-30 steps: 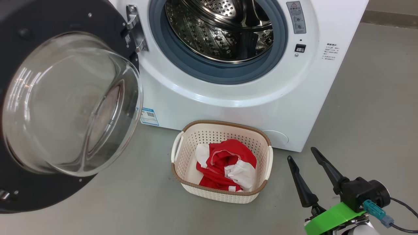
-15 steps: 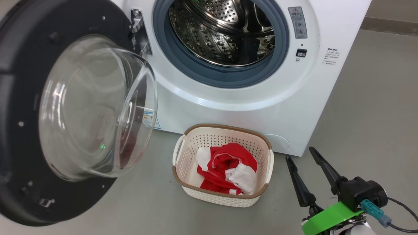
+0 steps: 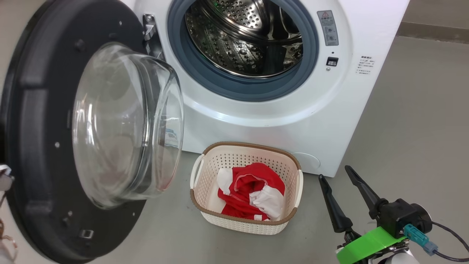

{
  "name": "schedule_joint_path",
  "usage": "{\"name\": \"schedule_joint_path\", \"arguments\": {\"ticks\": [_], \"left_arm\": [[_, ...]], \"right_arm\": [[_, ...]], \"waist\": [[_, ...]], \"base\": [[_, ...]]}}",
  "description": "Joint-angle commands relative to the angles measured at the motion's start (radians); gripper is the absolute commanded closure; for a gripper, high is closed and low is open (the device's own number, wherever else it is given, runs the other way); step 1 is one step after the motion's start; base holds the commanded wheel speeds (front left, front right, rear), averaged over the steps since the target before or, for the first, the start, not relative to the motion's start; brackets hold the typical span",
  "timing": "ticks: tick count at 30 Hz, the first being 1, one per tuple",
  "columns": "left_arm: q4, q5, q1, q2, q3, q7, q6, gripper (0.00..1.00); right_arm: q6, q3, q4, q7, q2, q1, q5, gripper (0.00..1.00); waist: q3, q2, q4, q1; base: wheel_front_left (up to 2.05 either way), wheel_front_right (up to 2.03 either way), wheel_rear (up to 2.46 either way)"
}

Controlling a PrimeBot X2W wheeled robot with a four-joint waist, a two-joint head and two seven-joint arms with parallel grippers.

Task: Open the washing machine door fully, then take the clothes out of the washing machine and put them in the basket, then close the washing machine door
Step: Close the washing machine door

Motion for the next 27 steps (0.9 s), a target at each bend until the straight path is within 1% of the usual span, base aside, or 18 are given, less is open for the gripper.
{"name": "schedule_joint_path", "arguments": {"ticks": [1, 3, 9, 15, 23, 27], "left_arm": [[-0.076, -0.022, 0.025, 0.002, -0.002, 0.031, 0.015, 1.00], [-0.100, -0.029, 0.034, -0.008, -0.002, 0.043, 0.022, 1.00], [-0.235, -0.079, 0.078, -0.069, 0.010, 0.102, 0.077, 1.00], [-0.343, -0.127, 0.119, -0.117, -0.002, 0.135, 0.122, 1.00], [-0.441, -0.188, 0.196, -0.138, -0.083, 0.133, 0.168, 1.00], [-0.470, -0.252, 0.234, -0.139, -0.136, 0.098, 0.191, 1.00]], "right_arm": [[0.007, 0.017, -0.023, -0.006, 0.001, -0.025, 0.001, 0.00], [0.007, 0.016, -0.024, -0.006, 0.001, -0.026, 0.001, 0.00], [0.007, 0.013, -0.025, -0.006, 0.004, -0.028, 0.002, 0.00], [0.007, 0.013, -0.023, -0.006, 0.005, -0.029, 0.003, 0.00], [0.007, 0.017, -0.020, -0.006, 0.007, -0.026, 0.007, 0.00], [0.007, 0.020, -0.020, -0.006, 0.007, -0.021, 0.007, 0.00]], "waist": [[-0.001, -0.0001, -0.008, 0.0000], [0.000, -0.0001, -0.011, 0.0000], [0.003, -0.0001, -0.029, 0.0000], [0.002, -0.0001, -0.044, 0.0000], [-0.006, -0.0001, -0.065, 0.0000], [-0.012, -0.0001, -0.080, 0.0000]], "base": [[0.00, 0.00, 0.00], [0.00, 0.00, 0.00], [0.00, 0.00, 0.00], [0.00, 0.00, 0.00], [0.00, 0.00, 0.00], [0.00, 0.00, 0.00]]}}
